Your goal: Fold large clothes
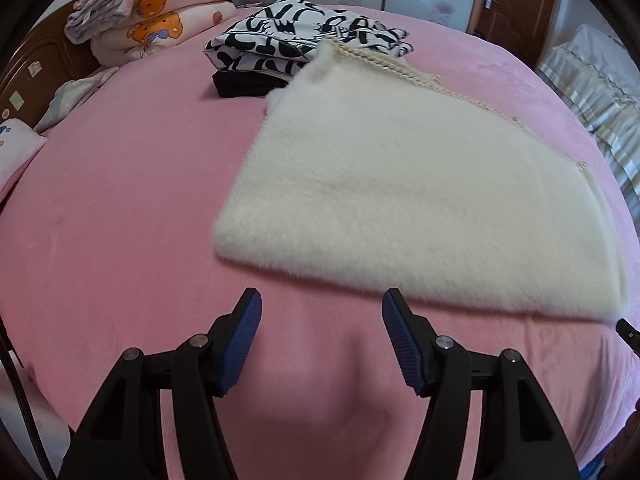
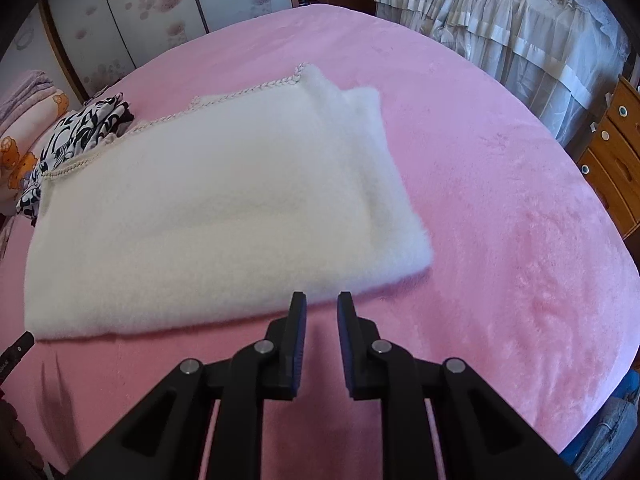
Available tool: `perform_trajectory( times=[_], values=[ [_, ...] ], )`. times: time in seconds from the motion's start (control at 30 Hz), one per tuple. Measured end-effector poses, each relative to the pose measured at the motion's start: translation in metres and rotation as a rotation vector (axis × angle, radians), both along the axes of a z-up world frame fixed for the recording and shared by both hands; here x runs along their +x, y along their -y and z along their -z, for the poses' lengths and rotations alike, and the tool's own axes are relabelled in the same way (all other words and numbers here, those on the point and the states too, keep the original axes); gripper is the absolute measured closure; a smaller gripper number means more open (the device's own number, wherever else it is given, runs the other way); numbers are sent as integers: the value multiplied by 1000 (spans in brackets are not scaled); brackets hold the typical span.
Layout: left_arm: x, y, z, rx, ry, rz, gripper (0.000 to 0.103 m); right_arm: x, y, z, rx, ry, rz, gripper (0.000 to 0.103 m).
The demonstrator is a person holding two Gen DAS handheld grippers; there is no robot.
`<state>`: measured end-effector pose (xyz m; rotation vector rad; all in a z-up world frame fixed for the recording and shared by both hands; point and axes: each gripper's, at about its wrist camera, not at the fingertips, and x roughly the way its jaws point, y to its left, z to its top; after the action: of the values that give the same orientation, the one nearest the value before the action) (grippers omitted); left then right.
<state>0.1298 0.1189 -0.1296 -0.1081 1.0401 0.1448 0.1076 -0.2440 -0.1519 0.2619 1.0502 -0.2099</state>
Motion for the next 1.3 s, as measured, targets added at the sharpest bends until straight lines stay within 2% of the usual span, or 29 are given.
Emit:
perform_trajectory(
  times=[0.13,0.4,0.53,0.57,0.63,0.67,0.83,0.97,1.3],
  values=[
    [-22,4,-14,-33,2,28,42,-18,-25,-8,15,-2,-55,88],
    [-49,9,-35,-169,9,76,42,-45,-75,-36,27,41,-178,87],
    [-56,11,-40,-235,24,97,34,-52,-99,-54,21,86,-236,86],
    [-57,11,-41,-250,27,97,34,-53,-104,-58,16,100,-245,85],
    [-56,11,-40,-285,30,93,34,-56,-111,-67,2,136,-255,70],
    [-56,11,-38,-312,31,92,34,-57,-116,-71,-5,154,-258,68],
    [-50,11,-19,-420,31,96,32,-49,-136,-79,-64,212,-275,65],
    [-34,3,15,-531,14,77,30,-37,-146,-78,-60,238,-259,65],
    [14,-20,76,-685,43,-4,30,-2,-166,-59,-99,200,-272,65]
  ],
)
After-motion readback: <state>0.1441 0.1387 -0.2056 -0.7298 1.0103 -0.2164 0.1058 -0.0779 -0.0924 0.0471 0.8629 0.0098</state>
